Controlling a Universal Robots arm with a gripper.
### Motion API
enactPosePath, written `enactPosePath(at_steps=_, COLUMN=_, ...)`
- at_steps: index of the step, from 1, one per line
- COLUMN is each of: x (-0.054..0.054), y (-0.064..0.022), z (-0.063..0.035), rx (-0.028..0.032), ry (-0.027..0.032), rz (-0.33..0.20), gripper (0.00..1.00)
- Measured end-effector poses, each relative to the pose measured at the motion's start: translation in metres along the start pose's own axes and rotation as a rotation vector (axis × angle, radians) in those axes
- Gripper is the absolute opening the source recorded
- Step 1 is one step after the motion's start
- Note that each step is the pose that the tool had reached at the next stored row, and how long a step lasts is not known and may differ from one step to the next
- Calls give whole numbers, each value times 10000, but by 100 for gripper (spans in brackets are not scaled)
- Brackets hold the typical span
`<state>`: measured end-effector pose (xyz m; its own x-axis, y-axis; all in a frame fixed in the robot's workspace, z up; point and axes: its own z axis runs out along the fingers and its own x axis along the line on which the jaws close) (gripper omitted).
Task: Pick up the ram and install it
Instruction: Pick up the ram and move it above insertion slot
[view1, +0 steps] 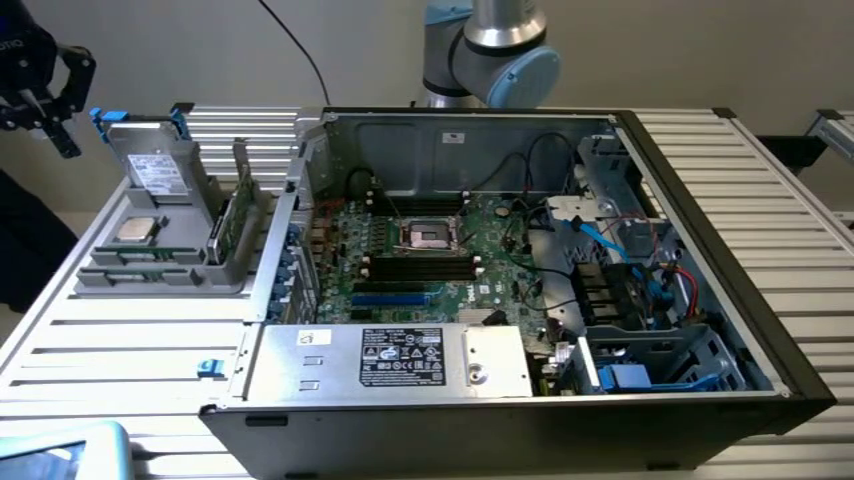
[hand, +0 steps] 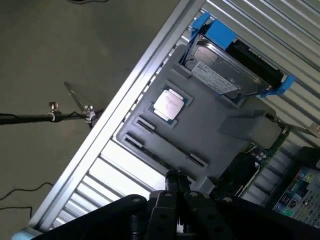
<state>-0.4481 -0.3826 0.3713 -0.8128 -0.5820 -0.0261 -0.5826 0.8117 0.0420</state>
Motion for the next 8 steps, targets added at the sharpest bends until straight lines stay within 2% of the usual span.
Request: enactPosePath(at_steps=8, x=0, y=0, z=3, rx=-37, ry=63, rz=-1465, gripper=11)
